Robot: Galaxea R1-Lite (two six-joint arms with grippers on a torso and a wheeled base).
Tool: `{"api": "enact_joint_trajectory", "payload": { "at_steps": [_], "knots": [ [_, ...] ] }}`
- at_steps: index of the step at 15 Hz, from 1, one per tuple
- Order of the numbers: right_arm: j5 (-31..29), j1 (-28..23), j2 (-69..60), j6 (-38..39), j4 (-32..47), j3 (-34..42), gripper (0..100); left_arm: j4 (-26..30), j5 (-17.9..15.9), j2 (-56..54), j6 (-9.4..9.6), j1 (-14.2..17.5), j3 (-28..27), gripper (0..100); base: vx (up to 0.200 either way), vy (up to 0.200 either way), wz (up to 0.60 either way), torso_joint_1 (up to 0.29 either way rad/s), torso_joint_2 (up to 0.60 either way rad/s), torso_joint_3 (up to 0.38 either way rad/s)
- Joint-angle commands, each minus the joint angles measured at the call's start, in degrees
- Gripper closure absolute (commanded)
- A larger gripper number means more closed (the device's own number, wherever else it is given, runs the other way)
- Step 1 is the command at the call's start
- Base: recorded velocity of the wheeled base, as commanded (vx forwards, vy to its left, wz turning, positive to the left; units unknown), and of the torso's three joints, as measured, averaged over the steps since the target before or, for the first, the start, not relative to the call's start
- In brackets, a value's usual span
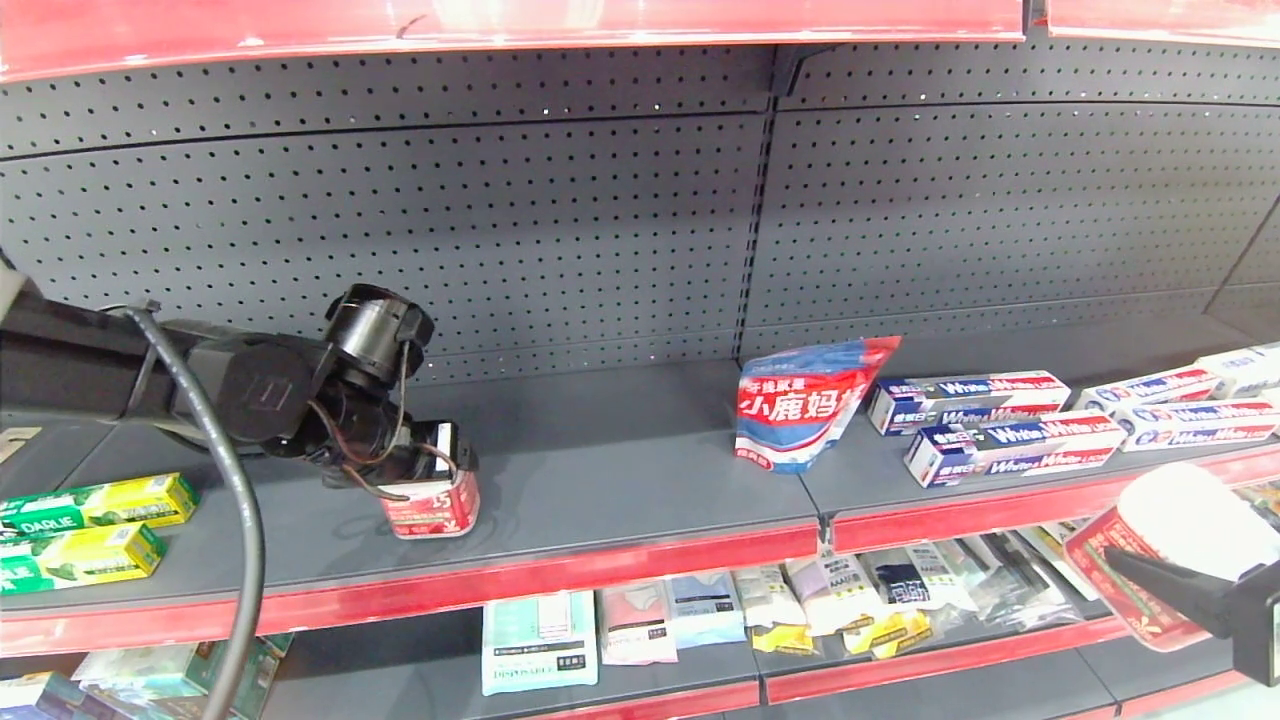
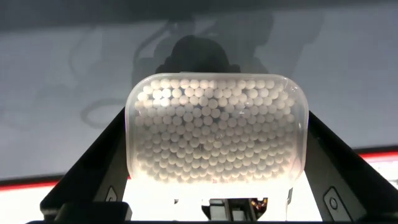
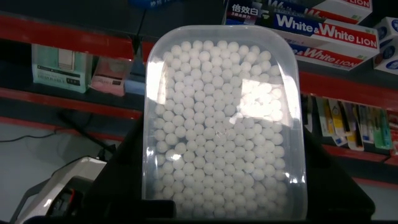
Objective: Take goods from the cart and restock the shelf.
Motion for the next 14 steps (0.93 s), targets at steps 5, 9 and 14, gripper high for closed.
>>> {"api": "enact_joint_trajectory", "payload": {
  "at_steps": [5, 9, 14],
  "knots": [
    [0.0, 0.0, -0.1, -0.1, 0.0, -0.2, 100, -0.1, 0.0, -2.2, -0.08, -0.6, 2.3, 100, 0.0, 0.0, 0.0, 0.0, 0.0, 0.0],
    [0.0, 0.0, 0.0, -0.1, 0.0, -0.3, 100, -0.1, -0.1, -2.5, -0.08, -1.5, 3.2, 100, 0.0, 0.0, 0.0, 0.0, 0.0, 0.0],
    [0.0, 0.0, 0.2, 0.0, 0.0, 0.0, 100, -0.1, 0.1, -2.4, -0.08, -1.6, 4.5, 100, 0.0, 0.0, 0.0, 0.0, 0.0, 0.0]
  ]
}}
